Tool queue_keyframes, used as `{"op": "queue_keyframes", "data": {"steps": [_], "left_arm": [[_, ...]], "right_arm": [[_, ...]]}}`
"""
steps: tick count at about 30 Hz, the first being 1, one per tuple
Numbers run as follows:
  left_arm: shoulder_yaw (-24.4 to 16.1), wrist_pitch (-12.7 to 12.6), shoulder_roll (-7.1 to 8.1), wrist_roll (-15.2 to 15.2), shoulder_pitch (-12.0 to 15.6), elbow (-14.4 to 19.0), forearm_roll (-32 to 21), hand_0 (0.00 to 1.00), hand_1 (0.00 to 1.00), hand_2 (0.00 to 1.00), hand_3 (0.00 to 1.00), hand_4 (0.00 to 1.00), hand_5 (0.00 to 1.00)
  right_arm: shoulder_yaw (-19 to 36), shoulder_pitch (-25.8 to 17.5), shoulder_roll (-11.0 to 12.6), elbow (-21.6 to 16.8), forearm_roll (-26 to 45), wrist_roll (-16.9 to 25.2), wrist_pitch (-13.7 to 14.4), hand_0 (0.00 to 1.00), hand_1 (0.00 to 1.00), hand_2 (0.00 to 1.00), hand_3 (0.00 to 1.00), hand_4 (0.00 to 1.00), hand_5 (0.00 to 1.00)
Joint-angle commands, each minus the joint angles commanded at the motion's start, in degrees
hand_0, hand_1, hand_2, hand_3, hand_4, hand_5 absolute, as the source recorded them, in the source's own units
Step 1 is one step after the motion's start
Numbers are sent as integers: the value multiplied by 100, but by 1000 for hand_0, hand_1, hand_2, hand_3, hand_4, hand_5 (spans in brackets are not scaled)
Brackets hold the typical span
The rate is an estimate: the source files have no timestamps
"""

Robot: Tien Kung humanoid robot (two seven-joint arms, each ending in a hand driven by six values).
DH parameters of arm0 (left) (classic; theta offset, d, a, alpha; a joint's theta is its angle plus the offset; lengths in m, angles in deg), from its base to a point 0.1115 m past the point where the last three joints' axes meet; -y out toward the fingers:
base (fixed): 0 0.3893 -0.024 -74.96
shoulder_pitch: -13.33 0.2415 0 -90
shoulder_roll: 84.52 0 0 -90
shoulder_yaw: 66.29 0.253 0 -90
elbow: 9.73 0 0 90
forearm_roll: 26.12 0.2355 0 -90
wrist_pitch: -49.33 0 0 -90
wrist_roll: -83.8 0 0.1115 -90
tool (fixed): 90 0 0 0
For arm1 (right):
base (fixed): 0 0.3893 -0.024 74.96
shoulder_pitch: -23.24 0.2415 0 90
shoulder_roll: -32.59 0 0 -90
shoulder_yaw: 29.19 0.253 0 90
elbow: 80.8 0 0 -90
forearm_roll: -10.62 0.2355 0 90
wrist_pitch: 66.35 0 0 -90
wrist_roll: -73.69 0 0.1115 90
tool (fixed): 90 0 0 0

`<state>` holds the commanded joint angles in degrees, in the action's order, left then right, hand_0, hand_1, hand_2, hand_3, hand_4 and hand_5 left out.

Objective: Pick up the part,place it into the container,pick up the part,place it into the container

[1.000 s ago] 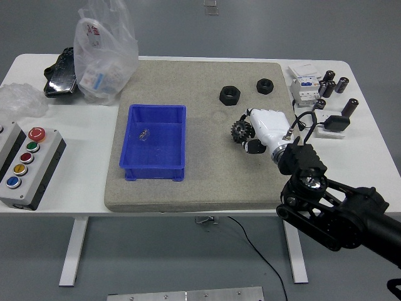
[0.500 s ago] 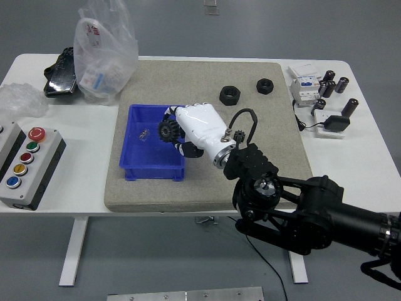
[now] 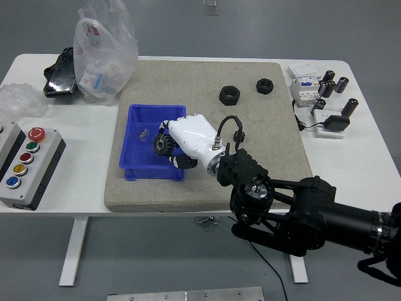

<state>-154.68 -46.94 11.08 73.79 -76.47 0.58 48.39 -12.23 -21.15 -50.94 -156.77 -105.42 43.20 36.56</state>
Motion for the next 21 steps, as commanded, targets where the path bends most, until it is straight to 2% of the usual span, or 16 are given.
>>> {"op": "queue_keyframes", "data": {"steps": [1,2,7,8,13,14,21], "left_arm": [[1,0,1,0,0,0,0,666,622,587,655,761,369],[0,0,1,0,-1,0,1,666,622,587,656,761,369],[2,1,-3,-3,2,0,-1,666,622,587,656,761,369],[1,2,-3,-5,4,0,1,666,622,587,655,761,369],[-2,3,-2,-7,7,0,4,666,622,587,655,761,369],[-1,3,-2,-5,5,0,4,666,622,587,655,761,369],[4,4,-9,9,3,0,-1,665,622,587,653,762,369]], "right_arm": [[5,-2,0,-10,-5,5,-6,329,680,784,754,469,210],[21,-6,5,-17,-2,14,-6,332,685,796,808,567,207],[152,-29,40,-1,11,27,-52,332,685,796,808,567,207],[187,-33,47,6,19,32,-61,328,681,802,843,625,216],[344,-49,74,34,42,64,-124,328,681,802,843,625,216],[367,-55,78,38,47,70,-135,328,675,825,877,703,230],[801,-241,187,185,51,87,-42,321,658,810,852,714,236]]}}
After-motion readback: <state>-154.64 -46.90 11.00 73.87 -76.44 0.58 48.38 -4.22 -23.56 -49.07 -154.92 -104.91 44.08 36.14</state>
